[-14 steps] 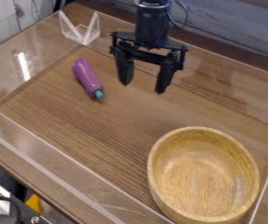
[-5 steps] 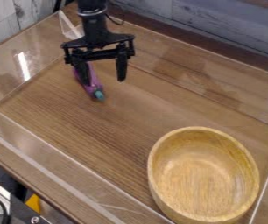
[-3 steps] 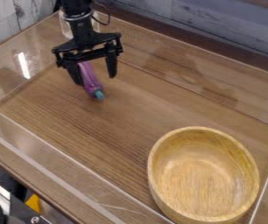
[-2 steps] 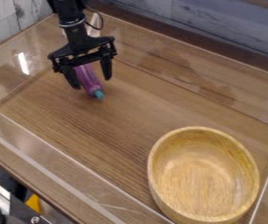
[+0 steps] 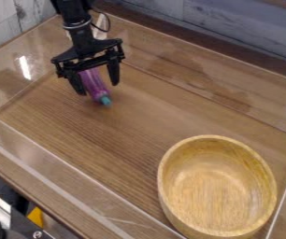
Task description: Put the purple eggplant in the brown bowl
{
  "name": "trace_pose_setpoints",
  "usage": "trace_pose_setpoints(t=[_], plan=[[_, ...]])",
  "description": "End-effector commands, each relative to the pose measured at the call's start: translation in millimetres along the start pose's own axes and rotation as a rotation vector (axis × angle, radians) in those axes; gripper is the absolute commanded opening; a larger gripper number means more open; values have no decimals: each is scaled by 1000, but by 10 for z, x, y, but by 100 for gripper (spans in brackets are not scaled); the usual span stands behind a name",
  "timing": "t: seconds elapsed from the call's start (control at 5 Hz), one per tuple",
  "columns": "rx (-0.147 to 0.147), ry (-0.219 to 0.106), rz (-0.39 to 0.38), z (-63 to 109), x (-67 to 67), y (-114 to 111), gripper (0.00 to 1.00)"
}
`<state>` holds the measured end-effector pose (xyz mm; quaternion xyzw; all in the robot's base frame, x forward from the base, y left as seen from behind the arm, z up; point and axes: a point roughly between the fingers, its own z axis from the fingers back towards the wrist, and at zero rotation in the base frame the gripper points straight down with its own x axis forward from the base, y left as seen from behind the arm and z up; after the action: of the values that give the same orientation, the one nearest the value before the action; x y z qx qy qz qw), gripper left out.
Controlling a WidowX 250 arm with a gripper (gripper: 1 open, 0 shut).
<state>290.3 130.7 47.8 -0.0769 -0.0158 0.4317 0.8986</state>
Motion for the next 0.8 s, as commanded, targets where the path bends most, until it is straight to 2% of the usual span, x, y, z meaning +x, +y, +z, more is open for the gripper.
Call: trace_pose_setpoints(t=[0.0, 0.6], plan=[[-19, -54, -18, 170, 62, -92, 100], [-16, -51, -23, 212, 20, -189, 100]])
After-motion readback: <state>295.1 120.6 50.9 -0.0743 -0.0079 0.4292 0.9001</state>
